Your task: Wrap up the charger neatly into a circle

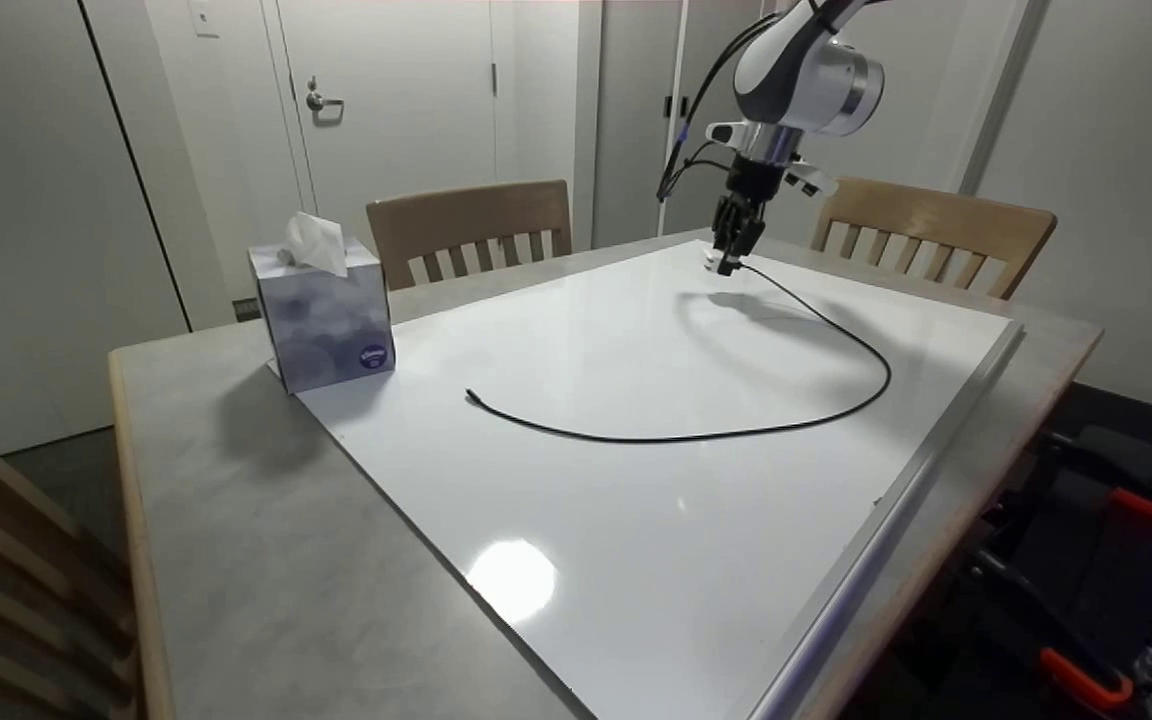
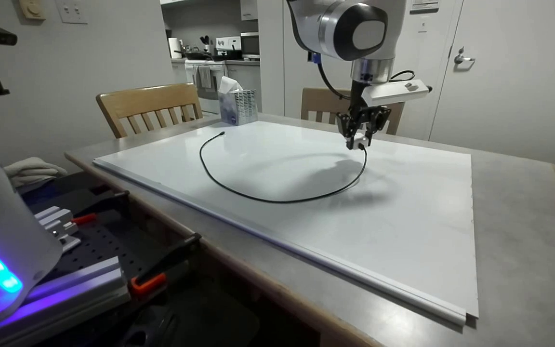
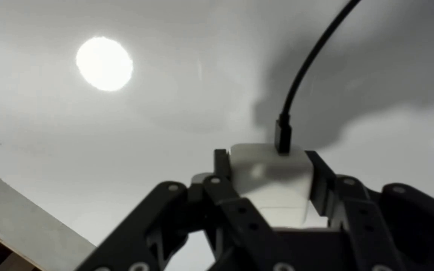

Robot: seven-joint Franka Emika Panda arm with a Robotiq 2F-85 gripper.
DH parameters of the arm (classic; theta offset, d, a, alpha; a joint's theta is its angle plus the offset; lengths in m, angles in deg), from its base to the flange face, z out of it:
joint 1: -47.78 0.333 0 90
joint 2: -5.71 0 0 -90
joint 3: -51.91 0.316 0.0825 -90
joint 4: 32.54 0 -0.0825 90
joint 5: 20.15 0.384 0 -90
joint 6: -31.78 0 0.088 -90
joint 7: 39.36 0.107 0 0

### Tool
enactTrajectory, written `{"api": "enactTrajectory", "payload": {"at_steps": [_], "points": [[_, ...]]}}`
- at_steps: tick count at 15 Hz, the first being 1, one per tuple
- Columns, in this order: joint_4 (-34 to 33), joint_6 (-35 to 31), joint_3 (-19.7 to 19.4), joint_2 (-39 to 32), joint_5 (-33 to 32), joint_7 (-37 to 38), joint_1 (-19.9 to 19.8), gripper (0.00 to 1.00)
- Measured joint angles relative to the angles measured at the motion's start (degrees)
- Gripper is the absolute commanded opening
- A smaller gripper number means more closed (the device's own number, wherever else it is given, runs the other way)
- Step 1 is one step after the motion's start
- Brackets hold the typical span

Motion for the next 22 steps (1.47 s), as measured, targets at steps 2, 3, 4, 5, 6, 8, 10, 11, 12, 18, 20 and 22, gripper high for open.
{"api": "enactTrajectory", "payload": {"at_steps": [2,3,4,5,6,8,10,11,12,18,20,22], "points": [[0.0,0.0,-0.5,0.0,0.0,0.0,0.0,0.25],[0.0,0.0,-0.6,0.0,0.0,0.0,0.0,0.25],[0.0,0.0,-0.7,0.0,0.0,0.0,0.0,0.25],[-0.1,0.1,-0.7,0.0,-0.2,-0.8,0.3,0.25],[-0.4,0.8,-0.7,0.0,-1.0,-2.3,0.9,0.25],[-1.4,2.3,-0.6,-0.1,-2.0,-5.1,3.0,0.25],[-2.0,2.6,-0.3,-0.1,-2.4,-8.1,5.6,0.25],[-2.1,2.6,-0.2,-0.1,-2.6,-9.5,6.9,0.25],[-2.2,2.9,0.0,-0.1,-2.8,-10.8,8.2,0.5],[-2.1,4.1,-0.2,-0.1,-3.7,-13.5,11.2,0.5],[-2.1,4.1,-0.3,-0.1,-3.7,-13.7,11.0,0.25],[-2.1,4.1,-0.2,-0.1,-3.9,-16.4,11.3,0.25]]}}
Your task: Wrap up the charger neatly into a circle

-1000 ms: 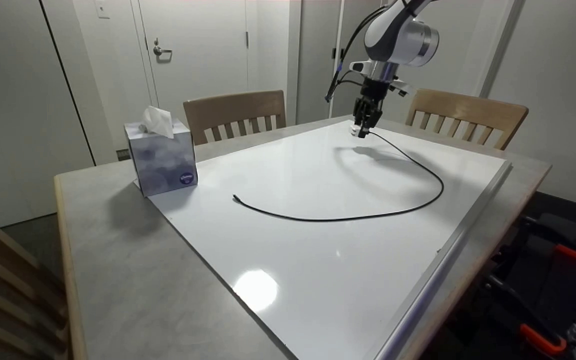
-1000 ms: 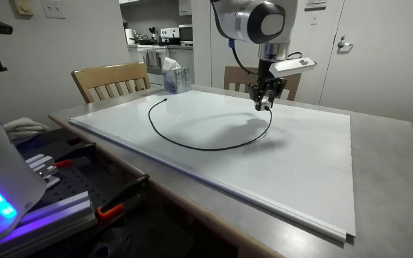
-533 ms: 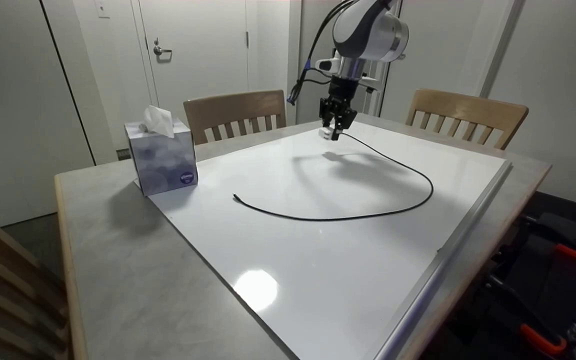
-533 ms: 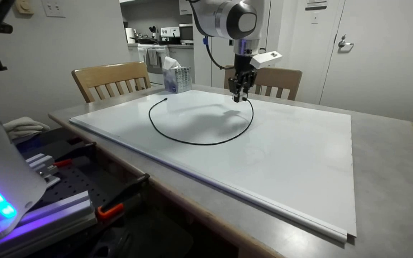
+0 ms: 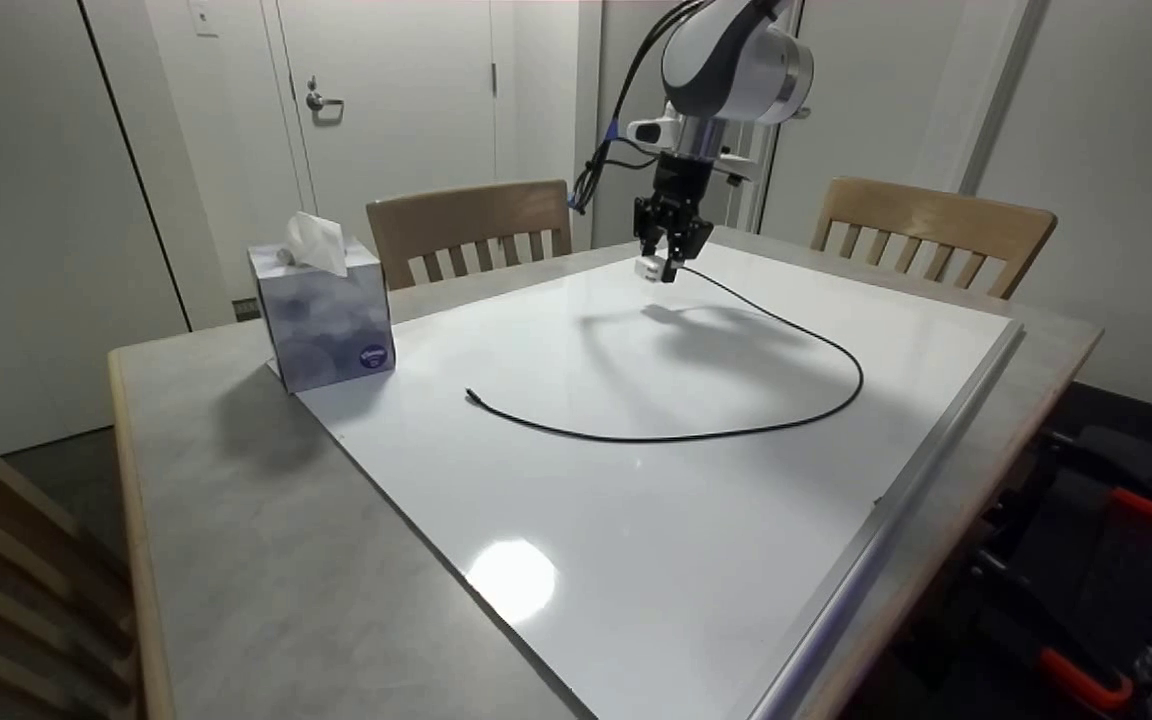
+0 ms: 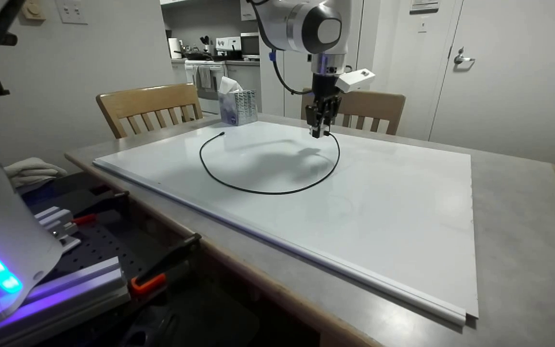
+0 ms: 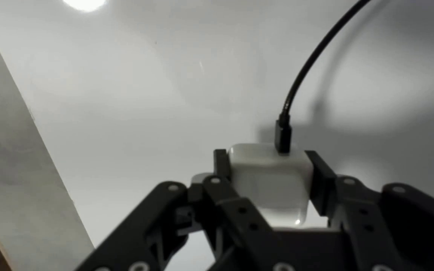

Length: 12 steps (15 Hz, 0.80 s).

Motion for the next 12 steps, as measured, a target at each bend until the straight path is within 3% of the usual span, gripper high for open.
{"api": "enactTrajectory", "payload": {"at_steps": [5,6,10,11,12], "points": [[0.0,0.4,0.7,-0.1,-2.0,-9.6,3.1,0.25],[0.1,0.5,0.7,-0.1,-2.5,-11.3,3.9,0.5],[0.4,0.5,0.7,-0.4,-3.3,-15.1,5.6,0.5],[0.4,0.5,0.7,-0.4,-3.3,-15.3,5.6,0.25],[0.4,0.5,0.7,-0.4,-3.3,-15.4,5.5,0.25]]}}
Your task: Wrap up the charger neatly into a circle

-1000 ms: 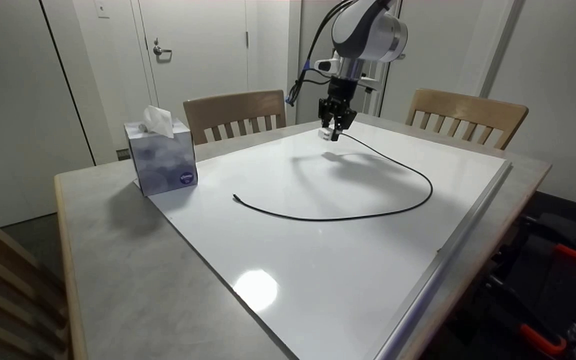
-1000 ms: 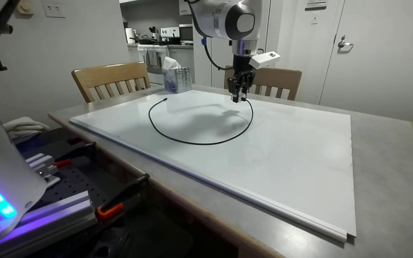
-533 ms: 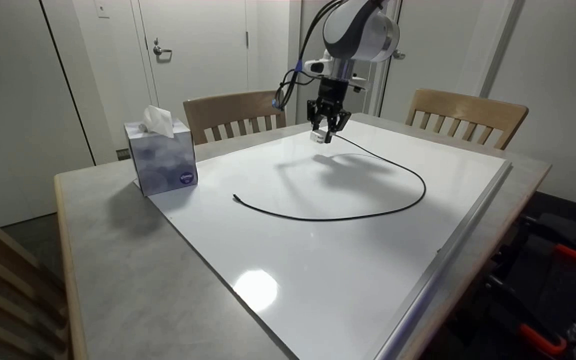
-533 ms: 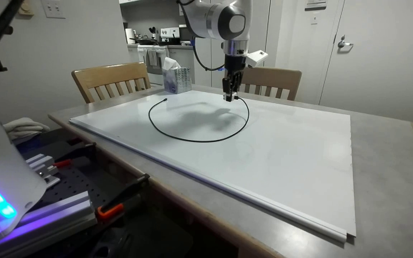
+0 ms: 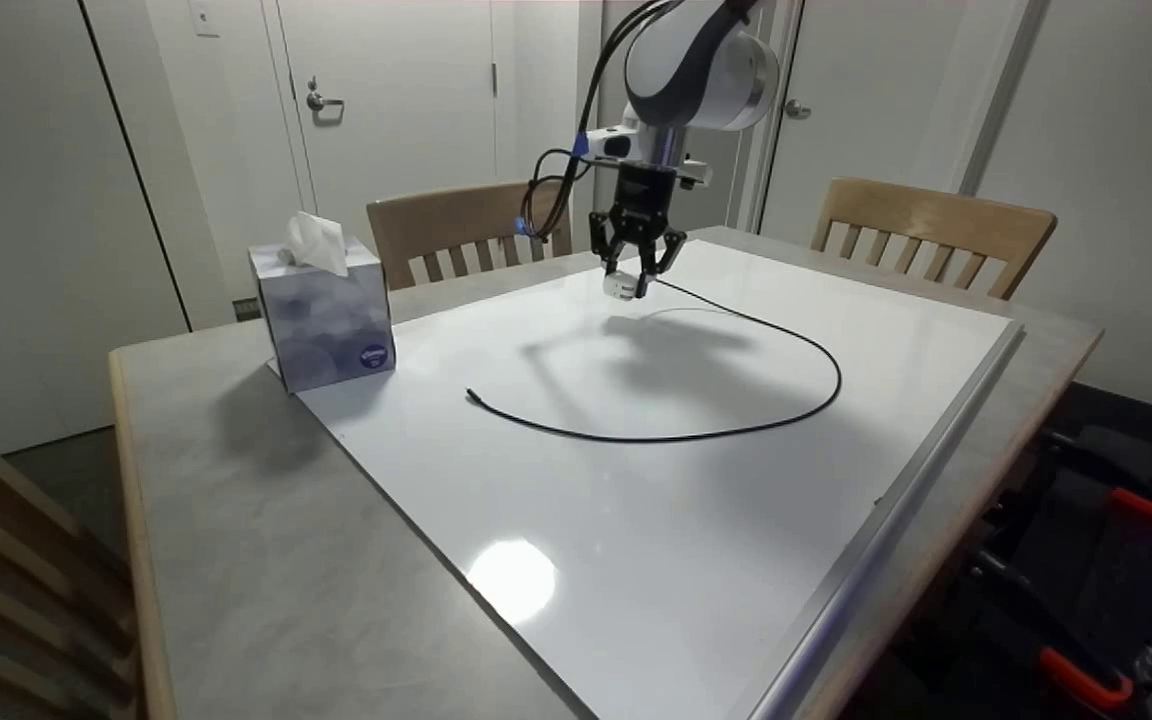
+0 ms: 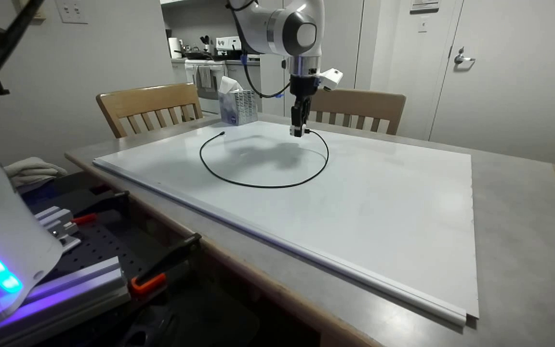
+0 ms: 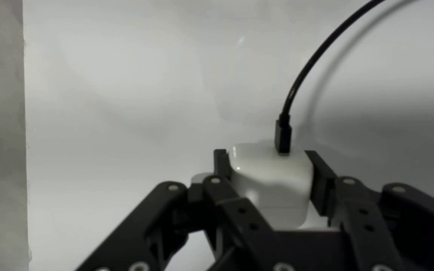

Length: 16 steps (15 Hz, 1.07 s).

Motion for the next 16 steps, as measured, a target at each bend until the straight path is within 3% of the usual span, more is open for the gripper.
{"api": "enactTrajectory", "payload": {"at_steps": [8,9,12,13,16], "points": [[1.1,-0.8,0.0,0.0,-5.7,-11.5,2.6,0.25],[1.8,-1.8,-0.1,0.0,-6.9,-13.1,2.9,0.5],[2.1,-2.0,-0.2,0.0,-6.7,-13.1,3.1,0.5],[2.1,-2.0,-0.3,0.0,-6.7,-13.1,3.1,0.25],[2.1,-2.0,-0.3,0.0,-6.9,-13.5,3.2,0.25]]}}
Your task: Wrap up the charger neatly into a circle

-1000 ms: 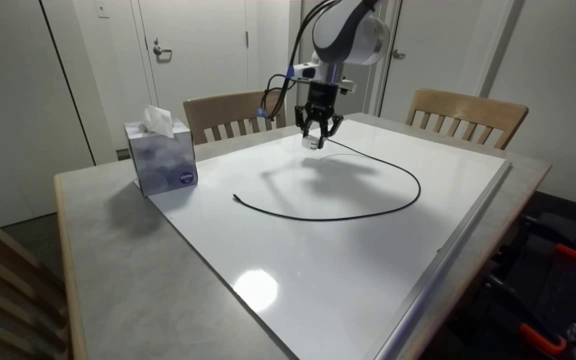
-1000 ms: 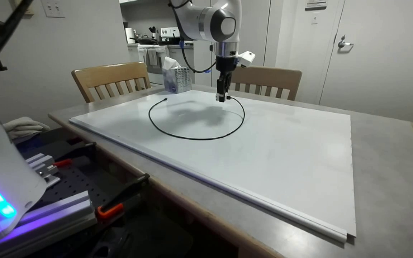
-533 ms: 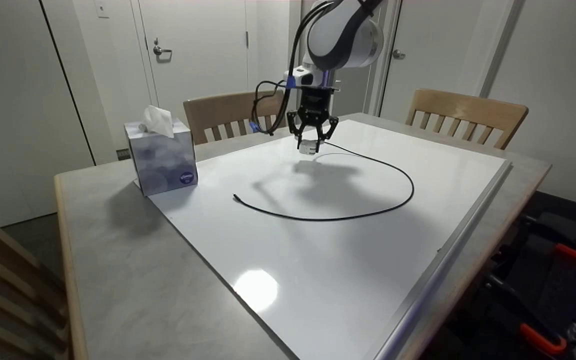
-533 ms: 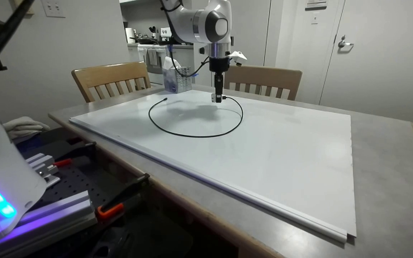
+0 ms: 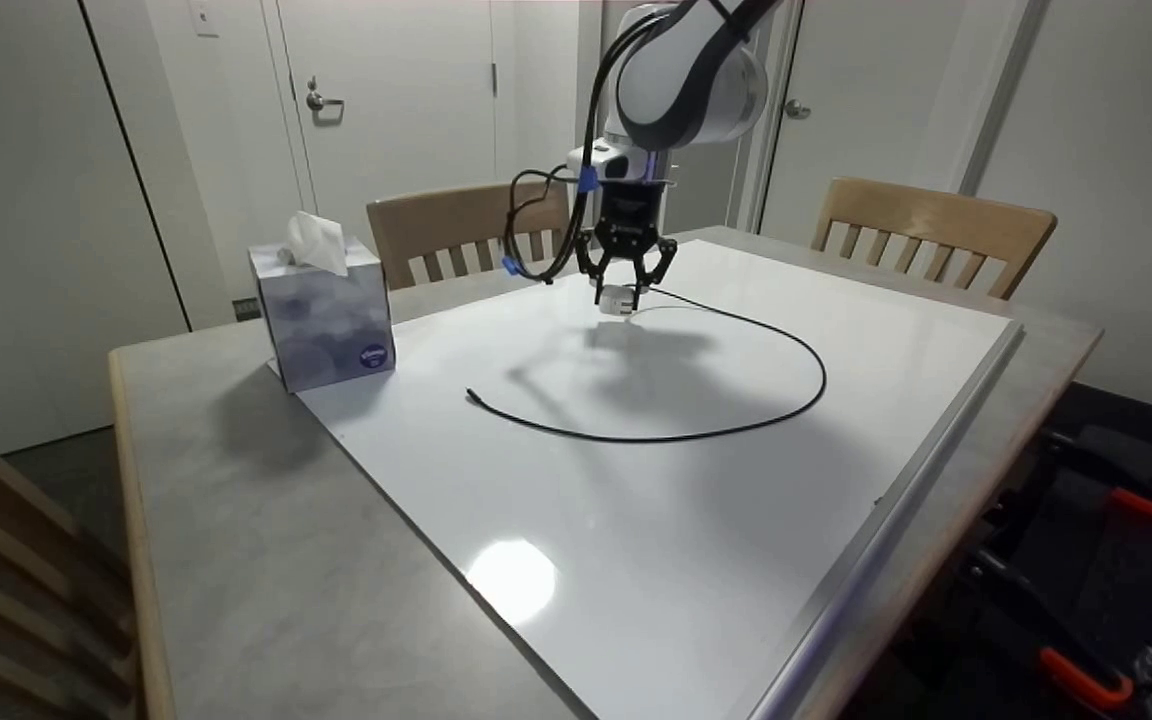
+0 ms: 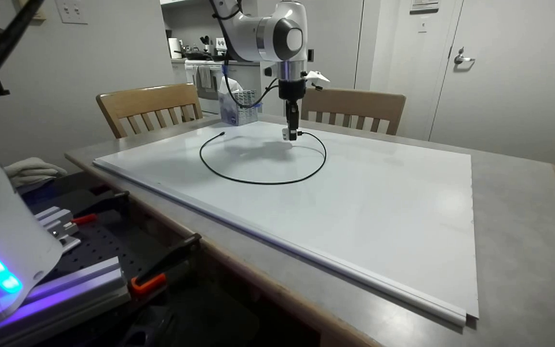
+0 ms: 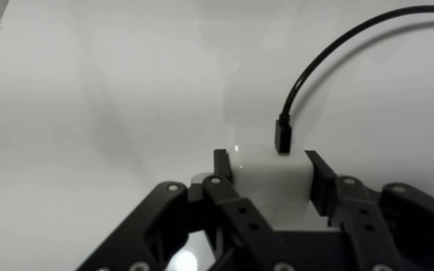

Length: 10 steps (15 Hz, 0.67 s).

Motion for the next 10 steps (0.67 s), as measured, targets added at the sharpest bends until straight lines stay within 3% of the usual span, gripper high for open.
{"api": "enactTrajectory", "payload": {"at_steps": [10], "points": [[-0.5,3.0,0.3,0.0,-5.3,-20.6,3.7,0.25]]}}
